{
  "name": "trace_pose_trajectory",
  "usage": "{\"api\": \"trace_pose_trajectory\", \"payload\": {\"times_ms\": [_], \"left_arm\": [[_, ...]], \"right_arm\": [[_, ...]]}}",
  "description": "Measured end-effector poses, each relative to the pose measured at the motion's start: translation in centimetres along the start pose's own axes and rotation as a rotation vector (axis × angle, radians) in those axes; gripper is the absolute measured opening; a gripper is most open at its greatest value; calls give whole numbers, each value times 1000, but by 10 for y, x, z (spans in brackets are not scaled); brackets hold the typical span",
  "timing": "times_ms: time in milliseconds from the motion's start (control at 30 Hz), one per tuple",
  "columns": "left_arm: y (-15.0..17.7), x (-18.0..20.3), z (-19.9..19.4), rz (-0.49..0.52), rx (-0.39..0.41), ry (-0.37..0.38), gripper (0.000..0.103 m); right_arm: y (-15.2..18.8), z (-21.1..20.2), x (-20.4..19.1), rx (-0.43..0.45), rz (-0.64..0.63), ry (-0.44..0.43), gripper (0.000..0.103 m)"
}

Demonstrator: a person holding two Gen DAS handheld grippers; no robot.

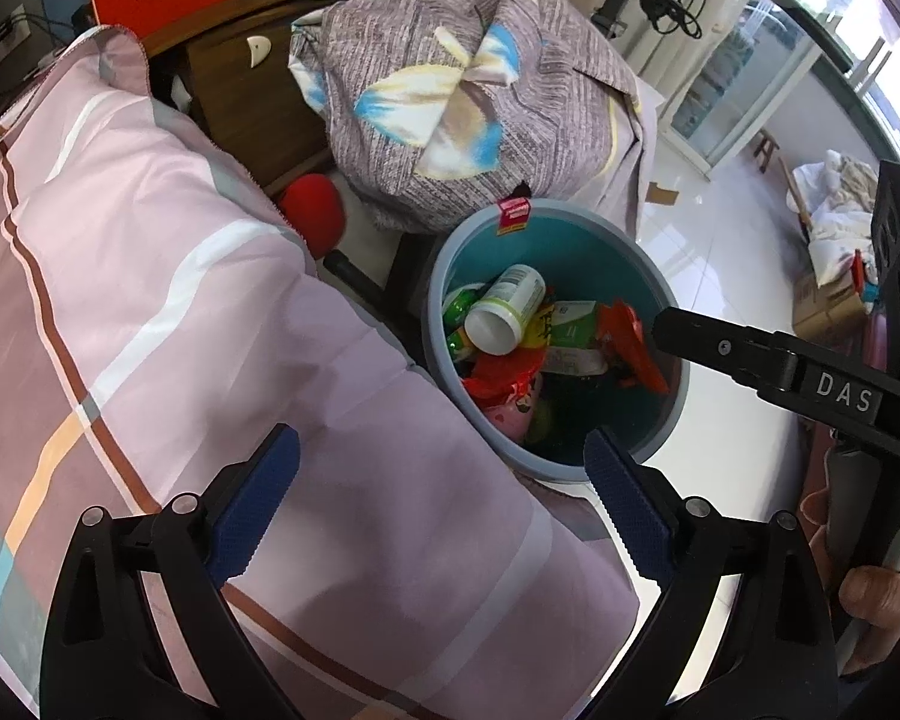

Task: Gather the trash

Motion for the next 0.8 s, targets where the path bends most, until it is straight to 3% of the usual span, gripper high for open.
{"api": "trace_pose_trajectory", "payload": {"times_ms": [200, 567, 633, 800], "left_arm": [[4, -1, -8, 4, 12, -2, 96], [17, -8, -45, -3, 75, -17, 99], [19, -11, -51, -12, 89, -21, 99], [25, -16, -63, -35, 109, -13, 99]], "right_arm": [[5, -11, -6, 12, -16, 19, 85], [21, -43, -17, 67, -53, 70, 91], [24, -47, -18, 73, -52, 70, 96], [33, -54, -24, 86, -72, 83, 96]]}}
Point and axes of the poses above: each gripper's, at about its wrist camera, not at the fingertips, and z roughly the way its jaws point, x to its right, y to its underside, the point moved 9 cm from there along z, roughly the way its jaws point, and after that the axes turned 6 degrees about -z, right-handed, at the moved point
